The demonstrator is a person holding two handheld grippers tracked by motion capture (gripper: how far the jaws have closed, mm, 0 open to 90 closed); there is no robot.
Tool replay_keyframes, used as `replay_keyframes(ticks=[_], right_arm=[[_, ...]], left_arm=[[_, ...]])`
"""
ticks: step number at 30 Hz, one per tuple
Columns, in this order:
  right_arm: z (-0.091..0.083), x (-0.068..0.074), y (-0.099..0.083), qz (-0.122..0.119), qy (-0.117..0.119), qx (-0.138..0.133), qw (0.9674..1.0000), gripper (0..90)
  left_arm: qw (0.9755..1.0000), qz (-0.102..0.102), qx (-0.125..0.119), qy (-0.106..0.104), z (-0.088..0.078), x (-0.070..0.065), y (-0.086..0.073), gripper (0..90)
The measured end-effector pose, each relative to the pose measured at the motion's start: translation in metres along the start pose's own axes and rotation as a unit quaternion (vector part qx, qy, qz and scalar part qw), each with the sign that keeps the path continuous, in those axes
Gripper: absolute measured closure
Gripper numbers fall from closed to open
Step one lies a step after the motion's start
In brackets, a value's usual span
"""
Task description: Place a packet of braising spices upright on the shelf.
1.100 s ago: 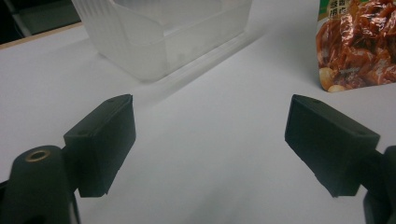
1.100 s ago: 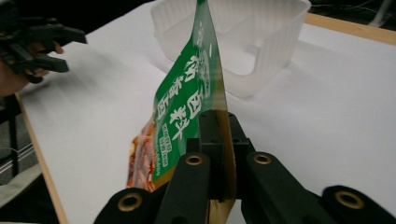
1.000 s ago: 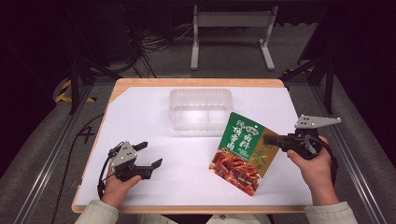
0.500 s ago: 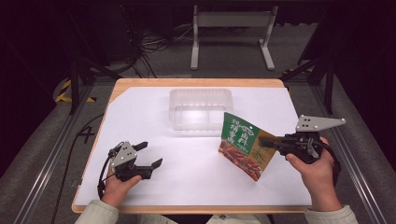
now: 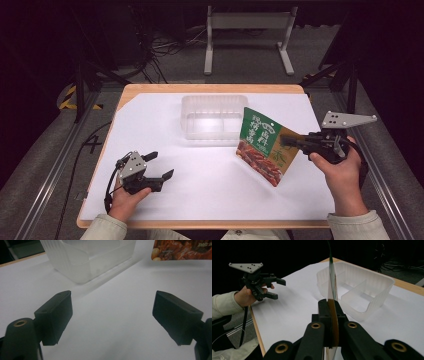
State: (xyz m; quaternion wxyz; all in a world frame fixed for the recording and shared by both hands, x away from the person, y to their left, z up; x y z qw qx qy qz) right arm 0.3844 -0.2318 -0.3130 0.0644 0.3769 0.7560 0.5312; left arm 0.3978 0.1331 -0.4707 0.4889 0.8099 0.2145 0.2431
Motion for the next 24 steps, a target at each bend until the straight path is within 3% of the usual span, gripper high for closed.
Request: replay_keyframes(ticks=[11,24], right_arm=[[0.003,0.001,0.013,0.001,0.013,-0.015,0.9998,90.0],[0.006,0.006,0.043,0.003,0.035,-0.035,0.9988,90.0]], left_arm=[[1.0,-0.001,0.0,0.0,0.0,0.0,0.0,17.2],[1.0,-0.001,-0.001,0.002,-0.001,0.001,0.0,17.0]])
Point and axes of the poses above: each handheld gripper's, and its own axes: z roughly forward along the jaws, y roughly out of its top, x roughly to its left, the point moved 9 cm from there along z, roughly forward along the jaws, and after that the axes turned 11 degrees about z, right-handed, at the moved point
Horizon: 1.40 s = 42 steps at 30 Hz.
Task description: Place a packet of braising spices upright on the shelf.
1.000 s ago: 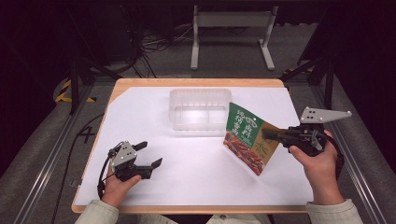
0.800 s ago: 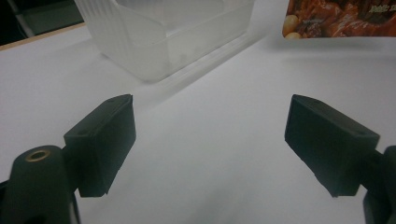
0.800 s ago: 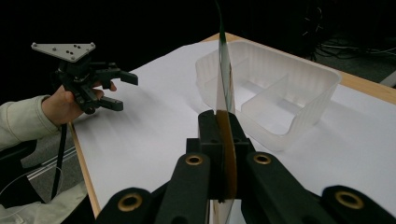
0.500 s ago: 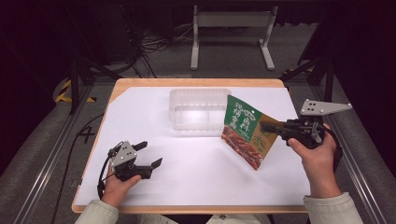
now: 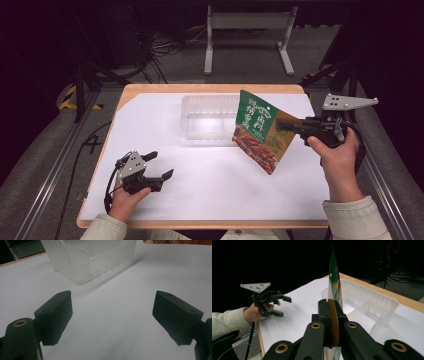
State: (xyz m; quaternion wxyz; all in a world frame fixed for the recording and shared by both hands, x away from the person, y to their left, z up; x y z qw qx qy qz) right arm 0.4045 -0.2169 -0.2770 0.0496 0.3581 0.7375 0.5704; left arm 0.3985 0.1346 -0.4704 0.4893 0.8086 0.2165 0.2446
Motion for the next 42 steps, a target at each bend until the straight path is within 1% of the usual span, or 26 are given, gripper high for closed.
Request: replay_keyframes(ticks=[5,7,9,11,15,16,17,26,27,28,29,36,39,40,42], right_arm=[[0.005,0.001,0.01,0.003,0.008,-0.006,0.9999,90.0],[0.012,0.002,0.019,0.004,0.013,-0.01,0.9999,90.0],[0.014,0.002,0.022,0.006,0.015,-0.012,0.9998,90.0],[0.022,0.002,0.03,0.009,0.019,-0.015,0.9997,90.0],[0.034,0.001,0.04,0.013,0.02,-0.017,0.9996,90.0],[0.034,0.001,0.04,0.013,0.02,-0.017,0.9996,90.0],[0.042,-0.001,0.046,0.015,0.02,-0.018,0.9995,90.0],[0.072,-0.009,0.065,0.02,0.016,-0.023,0.9994,90.0],[0.072,-0.009,0.065,0.02,0.016,-0.023,0.9994,90.0],[0.078,-0.012,0.069,0.02,0.012,-0.023,0.9995,90.0],[0.078,-0.012,0.069,0.02,0.012,-0.023,0.9995,90.0],[0.099,-0.021,0.082,0.021,0.009,-0.029,0.9993,90.0],[0.106,-0.024,0.086,0.024,0.012,-0.032,0.9991,90.0],[0.106,-0.024,0.086,0.024,0.012,-0.032,0.9991,90.0],[0.113,-0.026,0.088,0.025,0.02,-0.034,0.9989,90.0]], left_arm=[[1.0,-0.004,-0.001,0.001,-0.002,0.0,-0.001,16.7],[1.0,-0.005,-0.002,0.002,-0.003,0.0,-0.001,16.6],[1.0,-0.006,-0.003,0.004,-0.004,0.0,-0.001,16.5],[0.9999,-0.009,-0.006,0.006,-0.006,0.001,-0.001,16.3],[0.9999,-0.009,-0.007,0.005,-0.006,0.001,-0.001,16.1],[0.9999,-0.009,-0.007,0.005,-0.006,0.001,-0.001,16.1],[0.9999,-0.007,-0.006,0.006,-0.006,0.001,-0.001,16.1],[1.0,-0.006,-0.006,0.005,-0.005,0.001,-0.001,16.2],[1.0,-0.005,-0.006,0.005,-0.005,0.001,-0.001,16.2],[1.0,-0.005,-0.006,0.005,-0.005,0.001,-0.001,16.2],[1.0,-0.005,-0.006,0.005,-0.005,0.001,-0.001,16.2],[1.0,-0.005,-0.006,0.005,-0.004,0.002,-0.001,16.2],[0.9999,-0.006,-0.008,0.004,-0.004,0.002,0.0,16.2],[0.9999,-0.006,-0.008,0.004,-0.004,0.002,0.0,16.2],[0.9999,-0.006,-0.008,0.004,-0.004,0.002,0.0,16.2]])
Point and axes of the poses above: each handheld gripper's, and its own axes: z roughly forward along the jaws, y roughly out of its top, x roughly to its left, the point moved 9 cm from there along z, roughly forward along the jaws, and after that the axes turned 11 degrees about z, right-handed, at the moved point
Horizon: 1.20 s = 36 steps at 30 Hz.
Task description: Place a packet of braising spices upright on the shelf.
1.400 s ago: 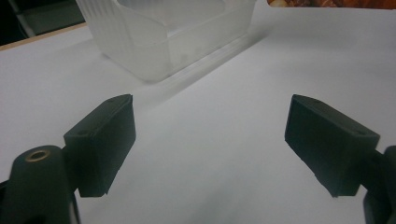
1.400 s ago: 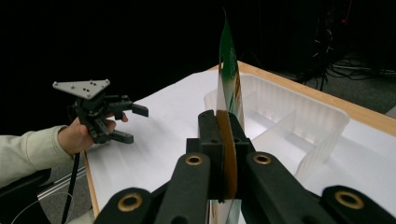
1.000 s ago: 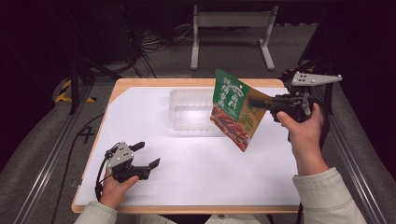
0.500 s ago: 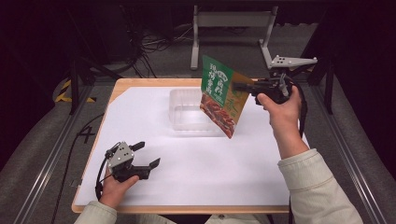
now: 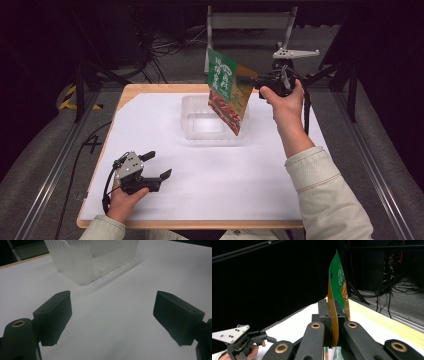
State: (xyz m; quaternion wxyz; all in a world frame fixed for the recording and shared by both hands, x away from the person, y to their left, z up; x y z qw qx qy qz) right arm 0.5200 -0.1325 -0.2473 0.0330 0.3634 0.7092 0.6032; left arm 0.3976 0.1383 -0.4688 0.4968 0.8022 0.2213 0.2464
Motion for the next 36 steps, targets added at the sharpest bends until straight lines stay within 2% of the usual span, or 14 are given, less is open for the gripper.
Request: replay_keyframes(ticks=[8,19,36], right_arm=[[0.02,-0.004,0.002,-0.012,0.011,-0.003,0.9999,90.0],[0.046,-0.007,0.003,0.001,0.022,-0.003,0.9997,90.0],[0.068,-0.018,0.0,0.008,0.007,-0.013,0.9999,90.0]], left_arm=[[1.0,0.002,-0.001,0.001,-0.001,0.001,0.0,16.2],[1.0,-0.002,0.0,0.001,-0.003,0.0,-0.001,16.2],[1.0,-0.003,-0.002,0.009,-0.009,0.002,-0.003,16.1]])
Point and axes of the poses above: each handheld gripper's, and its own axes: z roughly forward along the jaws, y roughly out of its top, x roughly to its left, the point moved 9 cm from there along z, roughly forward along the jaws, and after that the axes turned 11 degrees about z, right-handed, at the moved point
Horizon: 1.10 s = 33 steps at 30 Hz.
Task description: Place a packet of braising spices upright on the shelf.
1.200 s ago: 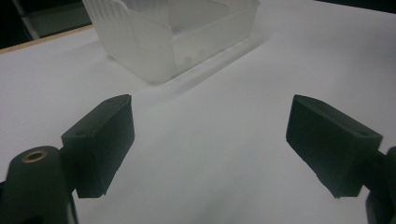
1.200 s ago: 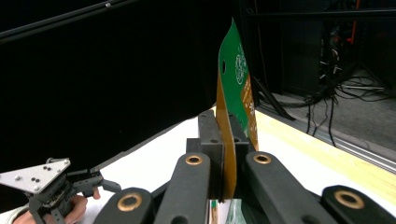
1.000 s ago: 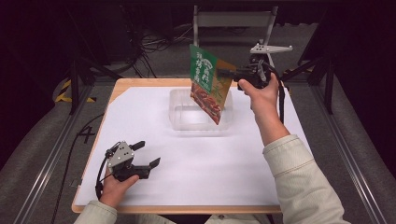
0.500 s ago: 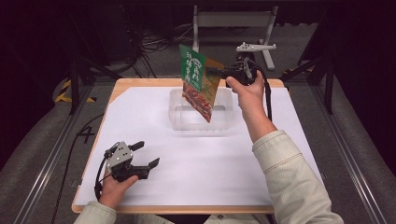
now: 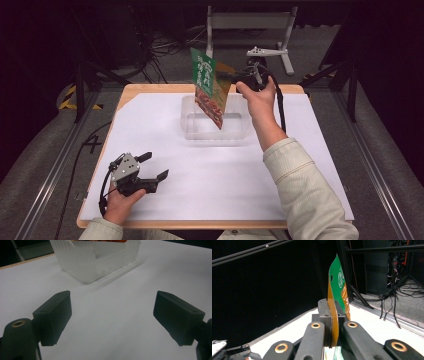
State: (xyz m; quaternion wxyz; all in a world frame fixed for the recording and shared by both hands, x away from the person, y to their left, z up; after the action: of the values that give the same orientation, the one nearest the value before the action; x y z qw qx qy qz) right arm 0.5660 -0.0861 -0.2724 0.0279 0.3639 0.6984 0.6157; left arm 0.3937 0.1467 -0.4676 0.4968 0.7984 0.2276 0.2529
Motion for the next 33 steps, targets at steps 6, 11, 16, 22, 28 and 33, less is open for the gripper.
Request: replay_keyframes(ticks=[6,11,16,22,28,33], right_arm=[[0.005,-0.005,-0.004,0.003,-0.007,0.003,1.0,90.0],[0.01,-0.009,-0.008,0.002,-0.01,0.003,0.9999,90.0],[0.013,-0.011,-0.011,0.001,-0.013,0.007,0.9999,90.0],[0.017,-0.017,-0.019,0.0,-0.022,0.013,0.9997,90.0],[0.02,-0.021,-0.025,-0.001,-0.029,0.019,0.9994,90.0],[0.022,-0.022,-0.03,0.0,-0.033,0.023,0.9992,90.0]], left_arm=[[1.0,-0.001,0.0,-0.001,0.0,0.0,0.0,16.1],[1.0,-0.001,0.0,-0.001,0.0,0.0,0.0,16.1],[1.0,-0.001,0.0,-0.001,0.0,0.0,0.0,16.1],[1.0,-0.001,0.0,-0.001,0.0,0.0,0.0,16.1],[1.0,-0.001,-0.001,-0.002,0.001,0.0,0.0,16.1],[1.0,-0.001,0.0,-0.003,0.001,0.0,0.0,16.1]])
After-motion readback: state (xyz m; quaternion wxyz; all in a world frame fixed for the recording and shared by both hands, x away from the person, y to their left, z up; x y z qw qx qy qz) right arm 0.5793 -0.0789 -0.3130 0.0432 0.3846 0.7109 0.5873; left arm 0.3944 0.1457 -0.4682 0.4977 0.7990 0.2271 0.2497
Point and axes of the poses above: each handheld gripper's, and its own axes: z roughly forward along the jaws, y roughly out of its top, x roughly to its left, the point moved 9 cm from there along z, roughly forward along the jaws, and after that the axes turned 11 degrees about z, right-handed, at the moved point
